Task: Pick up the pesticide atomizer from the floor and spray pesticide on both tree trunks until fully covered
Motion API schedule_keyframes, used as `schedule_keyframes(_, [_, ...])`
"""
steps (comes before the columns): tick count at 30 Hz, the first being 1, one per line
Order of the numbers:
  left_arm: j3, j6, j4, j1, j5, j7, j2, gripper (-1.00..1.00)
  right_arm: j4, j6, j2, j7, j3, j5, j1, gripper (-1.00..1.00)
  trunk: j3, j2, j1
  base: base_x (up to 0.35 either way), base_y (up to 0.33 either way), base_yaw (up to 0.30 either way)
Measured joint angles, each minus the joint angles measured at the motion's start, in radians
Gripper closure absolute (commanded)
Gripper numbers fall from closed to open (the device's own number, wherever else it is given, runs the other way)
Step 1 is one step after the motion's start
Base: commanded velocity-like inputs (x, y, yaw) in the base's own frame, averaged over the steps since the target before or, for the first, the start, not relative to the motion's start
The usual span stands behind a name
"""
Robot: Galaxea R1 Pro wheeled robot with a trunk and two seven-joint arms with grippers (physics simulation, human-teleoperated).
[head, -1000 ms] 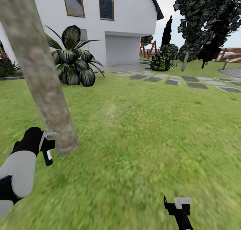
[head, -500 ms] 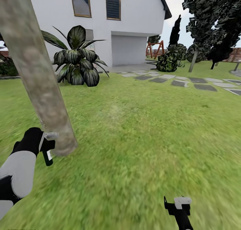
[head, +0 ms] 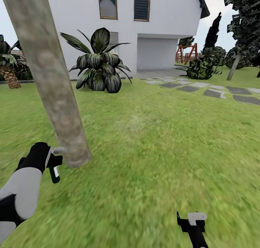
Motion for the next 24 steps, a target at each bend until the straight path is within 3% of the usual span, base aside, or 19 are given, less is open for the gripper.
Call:
schedule_keyframes(7, [-0.003,-0.001,-0.009,0.000,-0.004,-0.003,0.010,1.00,0.000,0.000,0.000,0.000,0.000,0.000,0.000,-1.00,0.000,0.000,0.000,0.240,-0.188,0.019])
schedule_keyframes(11, [0.000,0.000,0.000,0.005,0.003,-0.001,-0.004,1.00,0.000,0.000,0.000,0.000,0.000,0.000,0.000,-1.00,0.000,0.000,0.000,0.191,-0.145,0.028])
schedule_keyframes(16, [0.006,-0.010,0.000,0.031,-0.003,-0.004,0.001,1.00,0.000,0.000,0.000,0.000,0.000,0.000,0.000,-1.00,0.000,0.000,0.000,0.021,-0.014,0.237])
schedule_keyframes(20, [0.008,-0.066,-0.001,0.072,-0.003,-0.004,0.015,1.00,0.000,0.000,0.000,0.000,0.000,0.000,0.000,-1.00,0.000,0.000,0.000,0.001,-0.001,0.276])
schedule_keyframes(24, [0.001,-0.080,0.000,0.075,0.001,0.002,0.000,1.00,0.000,0.000,0.000,0.000,0.000,0.000,0.000,-1.00,0.000,0.000,0.000,0.000,0.000,0.270])
